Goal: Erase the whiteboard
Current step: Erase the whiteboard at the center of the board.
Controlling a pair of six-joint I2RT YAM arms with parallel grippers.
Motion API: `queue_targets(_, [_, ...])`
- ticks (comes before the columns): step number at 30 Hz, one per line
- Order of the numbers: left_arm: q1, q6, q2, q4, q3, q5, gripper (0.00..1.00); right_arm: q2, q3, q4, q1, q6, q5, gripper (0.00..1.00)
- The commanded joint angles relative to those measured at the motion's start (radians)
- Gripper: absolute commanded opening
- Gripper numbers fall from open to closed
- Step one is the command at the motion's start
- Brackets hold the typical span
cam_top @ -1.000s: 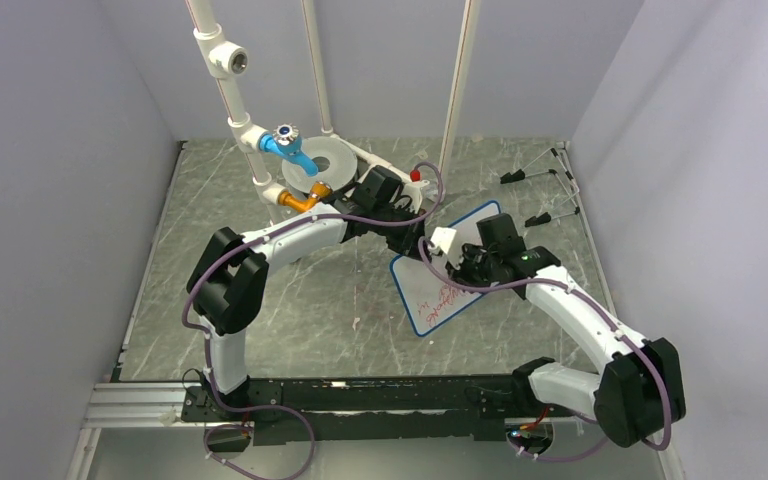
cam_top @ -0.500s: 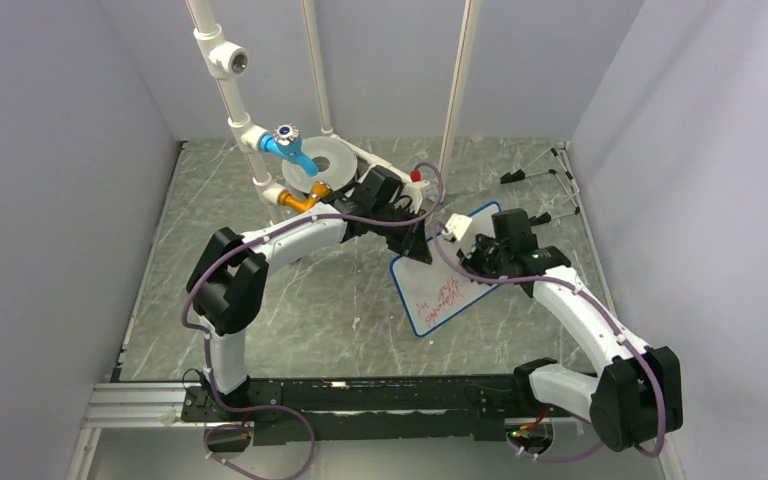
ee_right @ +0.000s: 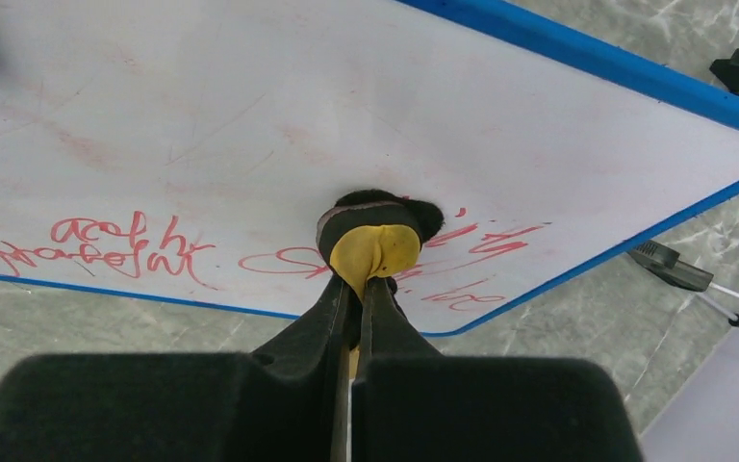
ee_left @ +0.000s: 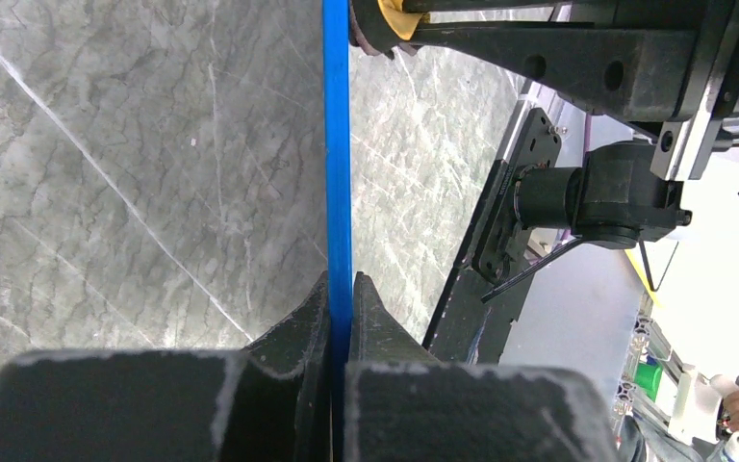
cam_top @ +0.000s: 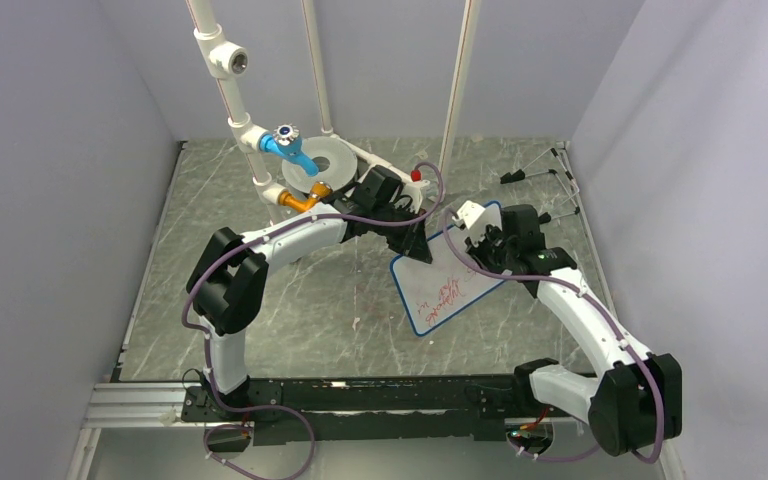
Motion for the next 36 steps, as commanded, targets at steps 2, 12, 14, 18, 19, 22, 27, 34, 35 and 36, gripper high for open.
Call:
queue_targets(2, [-0.023,0.045,-0.065,0.042,0.018,0.127,0.00,0.010,0.023,-0.033,0.005,-0.094,-0.157,0.00])
queue_targets(12, [-0.023,0.042,-0.070,0.048,0.010,0.127,0.00,-0.011,0.012,0.092,0.037,0.010,-0.003,0.00])
queue_targets(14, [-0.023,0.042,-0.070,0.047,0.011,0.128,0.00,-0.018,0.004,0.135,0.005,0.048,0.066,0.00])
queue_targets(18, [-0.023,0.044,-0.069,0.045,0.012,0.131,0.00,-0.017,-0.002,0.141,-0.019,0.052,0.072,0.00])
queue_targets(19, [-0.023,0.045,-0.069,0.045,0.011,0.132,0.00,-0.015,0.003,0.121,-0.020,0.042,0.040,0.00])
queue_targets(22, [-0.024,0.043,-0.071,0.051,0.008,0.135,0.00,-0.005,0.018,0.015,-0.013,-0.051,-0.141,0.00])
queue_targets(27, [-0.023,0.042,-0.065,0.052,0.011,0.136,0.00,-0.025,0.025,-0.097,0.063,-0.152,-0.331,0.00])
queue_targets(34, [-0.024,0.042,-0.071,0.056,0.006,0.139,0.00,-0.014,0.019,0.069,0.007,0.012,-0.052,0.00])
queue_targets(35, [-0.024,0.042,-0.071,0.055,0.006,0.139,0.00,-0.015,0.018,0.080,-0.006,0.024,-0.033,0.00])
queue_targets(36, [-0.023,0.041,-0.071,0.055,0.005,0.138,0.00,-0.016,0.016,0.093,-0.015,0.033,-0.014,0.00])
